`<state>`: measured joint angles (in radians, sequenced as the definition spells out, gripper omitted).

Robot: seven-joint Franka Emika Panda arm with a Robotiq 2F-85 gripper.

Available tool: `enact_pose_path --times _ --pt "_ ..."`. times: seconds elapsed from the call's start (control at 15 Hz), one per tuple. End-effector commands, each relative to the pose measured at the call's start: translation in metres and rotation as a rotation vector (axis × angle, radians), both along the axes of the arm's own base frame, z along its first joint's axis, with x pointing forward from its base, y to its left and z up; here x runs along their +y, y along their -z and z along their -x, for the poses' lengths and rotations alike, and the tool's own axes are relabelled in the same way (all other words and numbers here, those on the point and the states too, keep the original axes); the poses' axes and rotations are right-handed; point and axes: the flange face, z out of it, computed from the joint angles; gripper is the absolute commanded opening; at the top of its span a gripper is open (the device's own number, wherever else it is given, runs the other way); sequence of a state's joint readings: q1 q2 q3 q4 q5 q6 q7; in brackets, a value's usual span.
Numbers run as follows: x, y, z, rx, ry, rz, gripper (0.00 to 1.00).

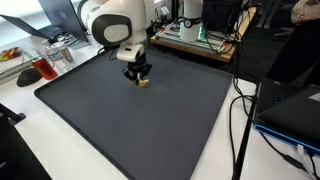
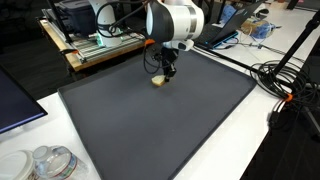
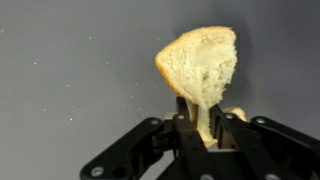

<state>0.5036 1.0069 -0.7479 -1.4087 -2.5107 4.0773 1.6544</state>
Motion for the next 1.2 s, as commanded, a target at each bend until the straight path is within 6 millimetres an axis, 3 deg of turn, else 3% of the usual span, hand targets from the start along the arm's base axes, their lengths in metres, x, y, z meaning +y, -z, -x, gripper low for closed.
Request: enact_pose_path --times 0.0,0.4,0.87,0.93,1.07,1.13 --pt "0.007 -0.006 -0.002 0.01 0.005 0.024 0.57" --pt "0.015 -0.012 -0.001 0.025 -0.012 0.039 0.98" --pt "0.024 -0.024 -0.002 0.047 -0.157 0.067 1.0" --pt "0.022 -0.028 -0.006 0.017 -0.114 0.098 1.0" --pt "0.028 -0.039 -0.008 0.004 -0.249 -0.011 1.0" --pt "0.027 -0.038 -0.01 -0.003 -0.145 0.183 1.0"
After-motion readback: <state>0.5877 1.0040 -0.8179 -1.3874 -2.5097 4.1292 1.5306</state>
